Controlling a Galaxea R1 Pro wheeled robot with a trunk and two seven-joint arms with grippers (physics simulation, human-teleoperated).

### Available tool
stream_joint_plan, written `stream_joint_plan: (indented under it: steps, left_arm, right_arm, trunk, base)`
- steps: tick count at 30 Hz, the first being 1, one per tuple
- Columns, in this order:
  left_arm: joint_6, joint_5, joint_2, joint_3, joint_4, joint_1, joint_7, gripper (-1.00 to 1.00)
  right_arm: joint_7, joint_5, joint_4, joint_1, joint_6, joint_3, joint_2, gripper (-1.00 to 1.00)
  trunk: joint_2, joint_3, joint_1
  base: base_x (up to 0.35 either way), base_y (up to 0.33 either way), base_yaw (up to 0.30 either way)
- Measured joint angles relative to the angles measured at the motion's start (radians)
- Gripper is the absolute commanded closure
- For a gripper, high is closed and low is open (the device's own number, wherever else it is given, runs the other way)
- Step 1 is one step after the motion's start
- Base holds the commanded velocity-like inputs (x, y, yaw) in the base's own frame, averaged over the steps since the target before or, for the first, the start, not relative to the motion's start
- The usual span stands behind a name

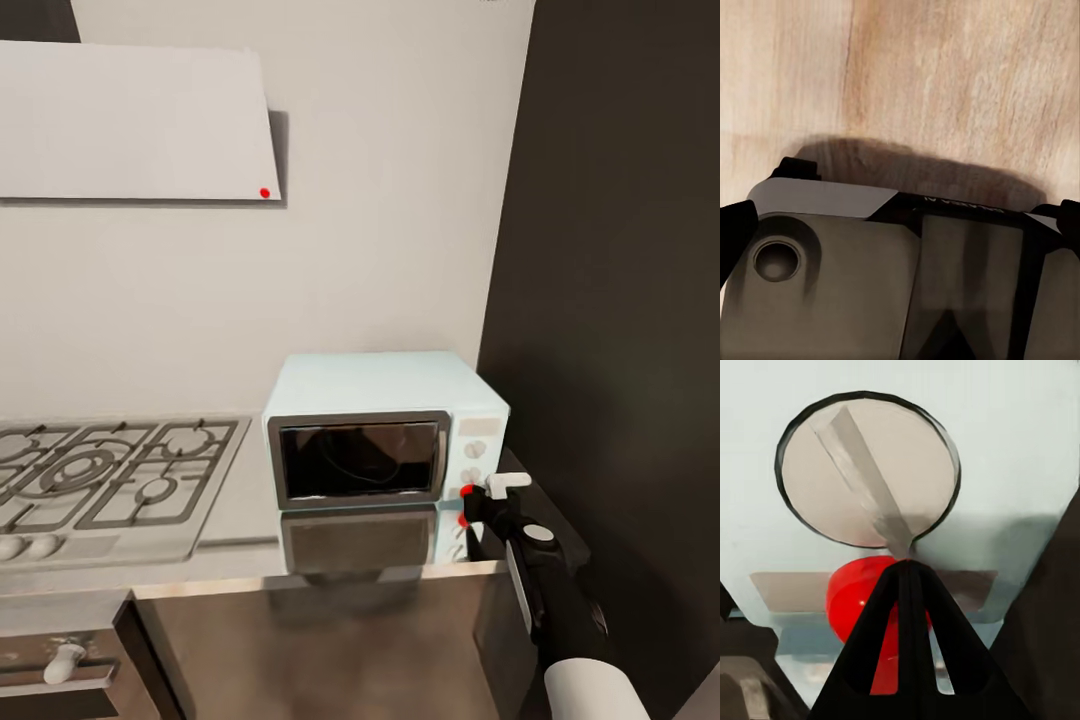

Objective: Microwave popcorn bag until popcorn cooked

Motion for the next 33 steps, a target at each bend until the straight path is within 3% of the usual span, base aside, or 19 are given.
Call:
stream_joint_plan:
  steps: [4, 12, 16, 33]
  left_arm:
    - [0.0, 0.0, 0.0, 0.0, 0.0, 0.0, 0.0, -1.0]
    - [0.0, 0.0, 0.0, 0.0, 0.0, 0.0, 0.0, -1.0]
    - [0.0, 0.0, -0.004, 0.0, 0.002, 0.0, 0.0, -1.0]
    - [0.0, 0.0, -0.006, 0.0, 0.002, 0.0, 0.0, -1.0]
  right_arm:
    - [0.003, -0.011, -0.028, 0.036, 0.001, 0.001, 0.0, 1.0]
    - [0.001, -0.003, -0.018, 0.034, 0.0, 0.0, 0.0, 1.0]
    - [0.001, 0.005, 0.002, -0.003, 0.0, -0.001, 0.0, 1.0]
    - [0.004, 0.01, -0.013, -0.003, -0.002, -0.001, 0.002, 1.0]
  trunk:
    - [0.0, 0.0, -0.008]
    - [0.0, 0.0, -0.012]
    - [0.001, 0.0, 0.001]
    - [0.001, 0.0, 0.001]
  base:
    - [0.148, 0.0, 0.0]
    - [-0.014, 0.0, 0.0]
    - [-0.307, 0.0, 0.0]
    - [-0.344, 0.0, 0.0]
